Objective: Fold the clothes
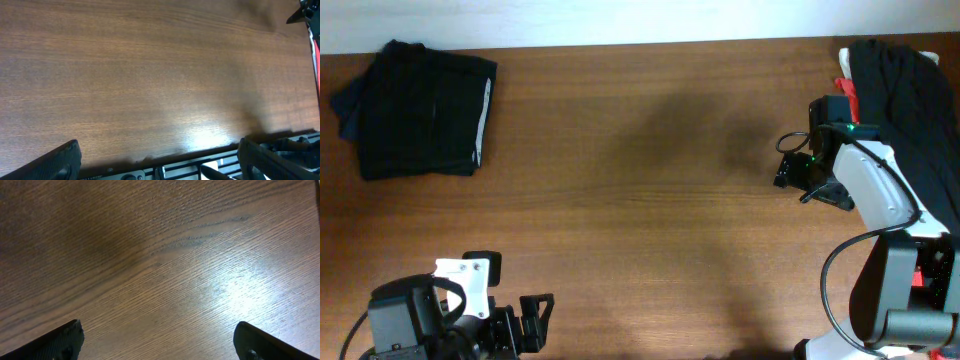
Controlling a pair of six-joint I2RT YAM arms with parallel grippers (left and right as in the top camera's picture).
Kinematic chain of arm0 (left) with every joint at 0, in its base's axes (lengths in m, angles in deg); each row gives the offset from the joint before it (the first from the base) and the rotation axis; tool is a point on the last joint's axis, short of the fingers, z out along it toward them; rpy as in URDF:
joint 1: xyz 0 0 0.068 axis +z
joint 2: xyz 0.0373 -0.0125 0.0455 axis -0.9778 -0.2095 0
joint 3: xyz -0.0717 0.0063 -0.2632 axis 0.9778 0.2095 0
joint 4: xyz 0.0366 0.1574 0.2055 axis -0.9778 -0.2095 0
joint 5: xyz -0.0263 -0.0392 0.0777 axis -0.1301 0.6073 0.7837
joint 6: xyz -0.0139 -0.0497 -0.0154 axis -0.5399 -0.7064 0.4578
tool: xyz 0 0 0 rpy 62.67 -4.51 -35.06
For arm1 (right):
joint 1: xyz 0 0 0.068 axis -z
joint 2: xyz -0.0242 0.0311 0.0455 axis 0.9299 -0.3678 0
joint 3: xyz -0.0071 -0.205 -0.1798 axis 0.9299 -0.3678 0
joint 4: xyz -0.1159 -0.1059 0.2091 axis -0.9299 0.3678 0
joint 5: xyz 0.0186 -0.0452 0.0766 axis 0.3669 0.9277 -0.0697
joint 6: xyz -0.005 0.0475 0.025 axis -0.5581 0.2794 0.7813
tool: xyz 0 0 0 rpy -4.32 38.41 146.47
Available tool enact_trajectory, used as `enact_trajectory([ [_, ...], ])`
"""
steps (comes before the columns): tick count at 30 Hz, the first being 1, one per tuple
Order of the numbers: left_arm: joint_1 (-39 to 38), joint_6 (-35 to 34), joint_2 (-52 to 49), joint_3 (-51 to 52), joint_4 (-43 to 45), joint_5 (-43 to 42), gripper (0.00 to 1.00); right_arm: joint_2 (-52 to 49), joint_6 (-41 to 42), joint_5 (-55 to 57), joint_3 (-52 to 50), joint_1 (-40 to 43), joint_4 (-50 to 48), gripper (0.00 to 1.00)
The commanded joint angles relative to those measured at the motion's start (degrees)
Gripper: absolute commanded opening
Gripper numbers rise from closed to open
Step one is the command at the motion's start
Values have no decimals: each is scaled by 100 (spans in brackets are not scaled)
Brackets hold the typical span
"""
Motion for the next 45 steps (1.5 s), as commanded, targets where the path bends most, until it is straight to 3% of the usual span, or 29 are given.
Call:
enact_trajectory([
  [1,-22,74,11,52,22,151,99,76,52,74,70,17,2,99],
  [7,-22,214,13,129,542,-9,99,76,52,74,70,17,2,99],
  [10,-76,684,219,463,1486,-420,99,76,52,72,70,17,2,99],
  [17,-780,682,1873,2371,4507,-431,99,76,52,72,70,17,2,99],
  [20,-831,682,2194,2677,4955,-426,99,76,52,74,70,17,2,99],
  [24,-863,684,2269,2881,5060,-4,99,76,52,72,70,17,2,99],
  [27,-863,684,2514,3268,5676,317,99,76,52,74,70,17,2,99],
  [35,-1062,671,3436,5029,8489,542,99,76,52,72,70,17,2,99],
  [39,-1060,-79,3606,5515,8874,1344,99,76,52,74,70,17,2,99],
  [45,-1060,-229,3606,6013,9608,1596,99,76,52,74,70,17,2,99],
])
